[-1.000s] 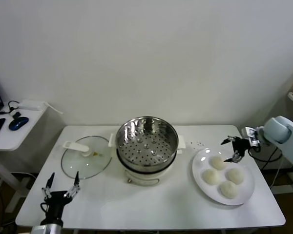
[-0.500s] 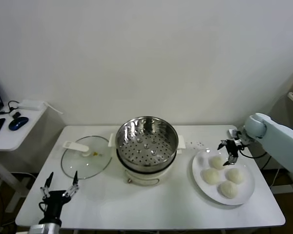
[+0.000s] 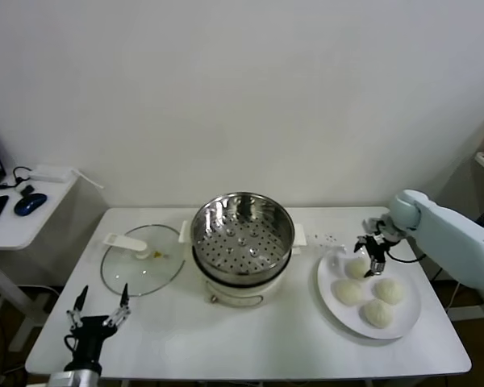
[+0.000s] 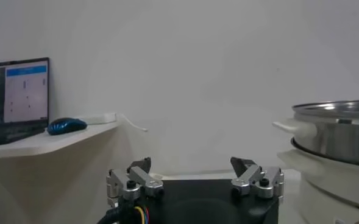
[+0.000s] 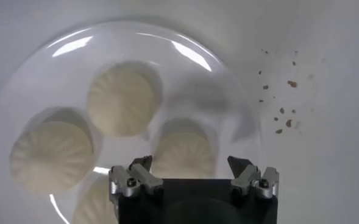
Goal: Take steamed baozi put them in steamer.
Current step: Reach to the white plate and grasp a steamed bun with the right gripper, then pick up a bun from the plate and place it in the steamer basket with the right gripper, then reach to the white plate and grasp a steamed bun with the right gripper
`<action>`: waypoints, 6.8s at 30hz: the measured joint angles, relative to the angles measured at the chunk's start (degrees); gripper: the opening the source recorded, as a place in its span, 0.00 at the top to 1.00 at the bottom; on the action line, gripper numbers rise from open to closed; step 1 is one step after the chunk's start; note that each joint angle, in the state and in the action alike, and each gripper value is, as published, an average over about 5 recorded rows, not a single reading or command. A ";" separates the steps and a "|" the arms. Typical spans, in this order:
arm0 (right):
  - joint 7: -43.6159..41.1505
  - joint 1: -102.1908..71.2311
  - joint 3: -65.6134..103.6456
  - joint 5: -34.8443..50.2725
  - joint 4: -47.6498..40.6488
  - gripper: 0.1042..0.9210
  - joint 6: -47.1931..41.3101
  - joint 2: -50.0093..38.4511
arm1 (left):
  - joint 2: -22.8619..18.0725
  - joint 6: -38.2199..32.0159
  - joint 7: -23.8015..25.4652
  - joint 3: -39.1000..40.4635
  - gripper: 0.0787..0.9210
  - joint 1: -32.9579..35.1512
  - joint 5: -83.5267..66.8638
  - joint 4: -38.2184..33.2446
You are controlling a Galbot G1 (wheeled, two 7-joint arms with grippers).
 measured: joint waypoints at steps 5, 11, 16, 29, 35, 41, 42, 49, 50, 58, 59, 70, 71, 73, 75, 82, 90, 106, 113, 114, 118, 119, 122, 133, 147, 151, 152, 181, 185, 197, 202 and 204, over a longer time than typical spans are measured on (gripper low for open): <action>-0.29 -0.51 0.59 -0.96 -1.03 0.12 0.26 0.62 | -0.05 0.05 -0.05 -0.05 0.12 0.03 0.00 0.00; -0.62 -1.19 1.64 -1.96 -1.82 0.12 0.46 1.05 | 0.02 0.45 -0.09 -0.12 0.12 -0.22 0.01 -0.05; -0.68 -1.61 2.51 -2.50 -2.41 0.12 0.63 1.47 | 0.04 0.65 -0.15 -0.12 0.12 -0.34 0.02 -0.15; -0.74 -2.17 3.95 -2.88 -3.01 0.31 0.78 1.88 | 0.04 0.66 -0.32 -0.21 0.12 -0.14 0.02 -0.10; -0.72 -1.89 4.11 -2.69 -2.25 0.31 0.90 1.28 | 0.04 0.66 -0.39 -0.23 0.12 -0.02 0.02 -0.09; -0.89 -0.58 3.45 -2.37 -0.38 0.31 1.37 0.18 | 0.04 0.65 -0.49 -0.31 0.12 0.08 -0.02 -0.09; -0.91 -0.23 3.21 -2.28 0.17 0.31 1.53 -0.09 | 0.04 0.64 -0.51 -0.33 0.12 0.09 -0.03 -0.09; -0.95 4.51 0.27 -0.99 6.23 0.29 3.54 -2.50 | 0.03 0.66 -0.54 -0.39 0.12 0.14 -0.02 -0.31; -0.95 5.57 -0.36 -0.68 7.31 0.28 3.91 -2.79 | 0.01 0.69 -0.56 -0.39 0.12 0.13 0.00 -0.37; -1.14 16.41 -6.78 2.76 16.30 0.25 6.96 -3.30 | -0.42 1.03 -1.04 -0.12 0.12 0.16 0.36 -0.53; -1.15 17.85 -7.57 3.12 17.24 0.25 7.34 -3.12 | -0.44 1.04 -1.07 -0.11 0.12 0.22 0.38 -0.56; -0.80 29.80 -13.06 3.53 22.43 0.25 11.55 3.38 | -0.40 1.04 -1.34 -0.55 0.12 0.97 0.28 -1.16; -0.73 30.31 -13.28 3.20 22.57 0.25 11.94 4.32 | -0.38 1.02 -1.38 -0.60 0.12 1.04 0.22 -1.18; -0.56 31.02 -13.54 2.30 22.70 0.26 12.73 6.29 | -0.33 0.98 -1.44 -0.71 0.12 1.17 0.09 -1.20; -0.36 31.38 -13.66 1.04 22.65 0.26 13.60 8.40 | -0.27 0.95 -1.48 -0.80 0.12 1.27 -0.06 -1.21; 0.55 30.11 -13.27 -6.02 20.58 0.26 17.98 16.41 | -0.18 1.01 -1.58 -0.92 0.12 1.28 -0.23 -1.40; 1.30 26.20 -12.17 -15.30 16.62 0.25 23.23 23.73 | 0.26 1.01 -1.67 -1.28 0.12 1.58 -0.18 -1.58; 2.07 19.06 -9.97 -28.20 11.33 0.25 28.50 29.78 | 0.12 0.47 -2.09 -1.42 0.12 2.68 -0.86 -1.13; 2.16 16.98 -8.90 -30.95 9.29 0.25 29.50 31.25 | 0.09 0.02 -2.43 -1.81 0.12 3.48 -1.54 -0.86; 2.17 16.76 -8.78 -31.24 9.00 0.24 29.61 31.42 | 0.10 0.01 -2.49 -1.85 0.12 3.53 -1.62 -0.81; 2.17 15.98 -8.45 -32.19 7.91 0.24 29.97 31.92 | 0.09 0.01 -2.64 -1.88 0.12 3.73 -1.81 -0.74; 2.18 15.80 -8.38 -32.39 7.67 0.24 30.03 32.01 | 0.09 0.01 -2.66 -1.87 0.12 3.76 -1.82 -0.76; 2.20 15.32 -8.17 -32.82 7.13 0.25 30.16 32.25 | 0.05 0.02 -2.70 -1.86 0.12 3.78 -1.86 -0.79; 2.34 14.57 -7.85 -32.91 5.92 0.13 30.47 32.82 | 0.04 0.11 -2.90 -1.85 0.12 3.75 -1.98 -0.66; -0.42 19.27 -9.97 -24.00 9.74 0.12 28.97 29.55 | -0.12 0.25 -3.07 -1.75 0.12 3.99 -2.08 -0.94; -1.49 23.47 -13.14 -16.56 12.92 0.12 26.50 26.01 | -0.13 0.38 -3.07 -1.76 0.12 3.89 -2.08 -1.13; -1.64 24.68 -14.10 -14.42 13.71 0.12 25.61 24.94 | -0.14 0.43 -3.08 -1.75 0.12 3.85 -2.08 -1.17; 5.05 29.98 -27.61 23.37 28.58 0.12 -5.70 -12.47 | -0.27 0.92 -3.02 -0.20 0.12 3.49 -1.60 -2.50; 5.93 25.33 -25.67 22.51 29.13 0.12 -7.65 -14.57 | -0.28 0.91 -3.02 -0.21 0.12 3.74 -1.53 -2.80; 7.64 14.57 -21.87 20.64 28.87 0.12 -11.15 -15.27 | -0.31 0.80 -3.12 -0.41 0.12 4.40 -1.61 -2.80; 7.94 11.91 -21.14 19.74 28.08 0.12 -11.52 -14.42 | -0.57 1.13 -3.15 -0.47 0.12 4.15 -1.90 -3.03; 7.98 11.12 -20.88 19.37 27.70 0.12 -11.59 -14.11 | -0.64 1.21 -3.15 -0.47 0.12 3.98 -1.98 -3.00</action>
